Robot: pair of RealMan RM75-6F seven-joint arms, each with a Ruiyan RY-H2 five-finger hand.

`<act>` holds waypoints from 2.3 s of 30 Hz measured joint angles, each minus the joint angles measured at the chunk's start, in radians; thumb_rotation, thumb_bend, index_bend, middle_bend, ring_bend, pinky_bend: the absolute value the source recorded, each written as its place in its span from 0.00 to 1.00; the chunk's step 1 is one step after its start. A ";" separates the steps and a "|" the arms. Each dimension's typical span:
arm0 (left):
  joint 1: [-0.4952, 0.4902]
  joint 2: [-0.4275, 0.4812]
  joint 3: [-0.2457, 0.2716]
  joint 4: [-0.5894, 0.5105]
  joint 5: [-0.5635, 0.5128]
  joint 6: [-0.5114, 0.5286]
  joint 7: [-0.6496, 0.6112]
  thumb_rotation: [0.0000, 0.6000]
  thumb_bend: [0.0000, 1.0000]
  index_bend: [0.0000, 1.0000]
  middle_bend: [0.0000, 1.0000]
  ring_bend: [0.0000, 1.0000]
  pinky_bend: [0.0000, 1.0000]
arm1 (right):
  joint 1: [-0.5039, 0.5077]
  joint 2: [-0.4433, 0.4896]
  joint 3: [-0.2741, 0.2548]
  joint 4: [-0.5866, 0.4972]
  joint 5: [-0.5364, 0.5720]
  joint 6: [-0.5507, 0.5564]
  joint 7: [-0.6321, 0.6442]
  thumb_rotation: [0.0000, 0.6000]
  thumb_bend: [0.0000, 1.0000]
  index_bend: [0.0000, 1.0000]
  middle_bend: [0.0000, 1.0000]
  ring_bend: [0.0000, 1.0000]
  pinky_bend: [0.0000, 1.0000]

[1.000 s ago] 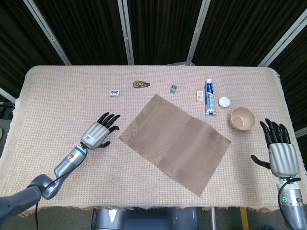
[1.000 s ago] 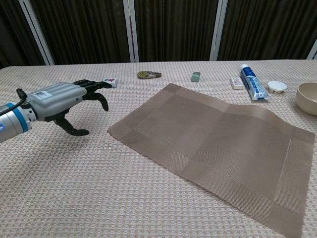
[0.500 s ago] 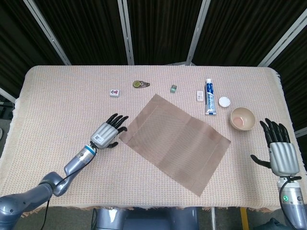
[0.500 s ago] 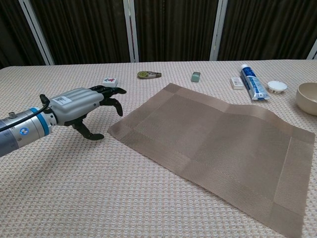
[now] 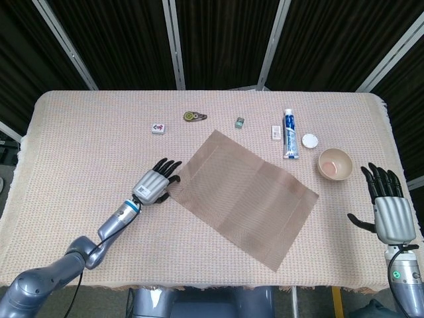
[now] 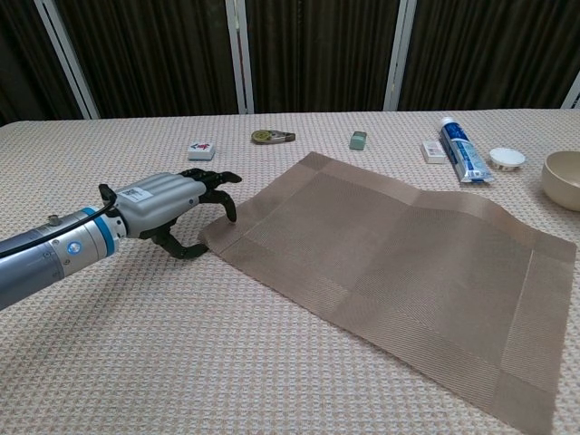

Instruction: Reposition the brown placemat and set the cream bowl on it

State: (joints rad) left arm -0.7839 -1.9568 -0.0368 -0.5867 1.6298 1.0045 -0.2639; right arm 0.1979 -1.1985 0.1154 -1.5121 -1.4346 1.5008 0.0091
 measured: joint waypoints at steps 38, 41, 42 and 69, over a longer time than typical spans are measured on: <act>0.037 0.048 0.068 -0.091 0.026 0.164 -0.023 1.00 0.44 0.70 0.00 0.00 0.00 | -0.027 0.019 0.008 -0.035 -0.069 0.037 0.022 1.00 0.00 0.00 0.00 0.00 0.00; 0.049 0.103 0.081 -0.186 0.033 0.176 -0.008 1.00 0.44 0.70 0.00 0.00 0.00 | -0.028 0.019 0.006 -0.040 -0.077 0.041 0.017 1.00 0.00 0.00 0.00 0.00 0.00; 0.052 0.121 0.085 -0.218 0.035 0.179 -0.002 1.00 0.44 0.70 0.00 0.00 0.00 | -0.029 0.019 0.006 -0.042 -0.080 0.042 0.014 1.00 0.00 0.00 0.00 0.00 0.00; 0.156 0.590 0.273 -1.091 -0.015 -0.009 0.551 1.00 0.44 0.69 0.00 0.00 0.00 | -0.042 0.014 0.002 -0.068 -0.120 0.071 -0.034 1.00 0.00 0.00 0.00 0.00 0.00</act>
State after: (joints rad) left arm -0.6276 -1.3673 0.2357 -1.6773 1.6144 0.9950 0.2871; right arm 0.1556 -1.1843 0.1169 -1.5800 -1.5549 1.5720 -0.0251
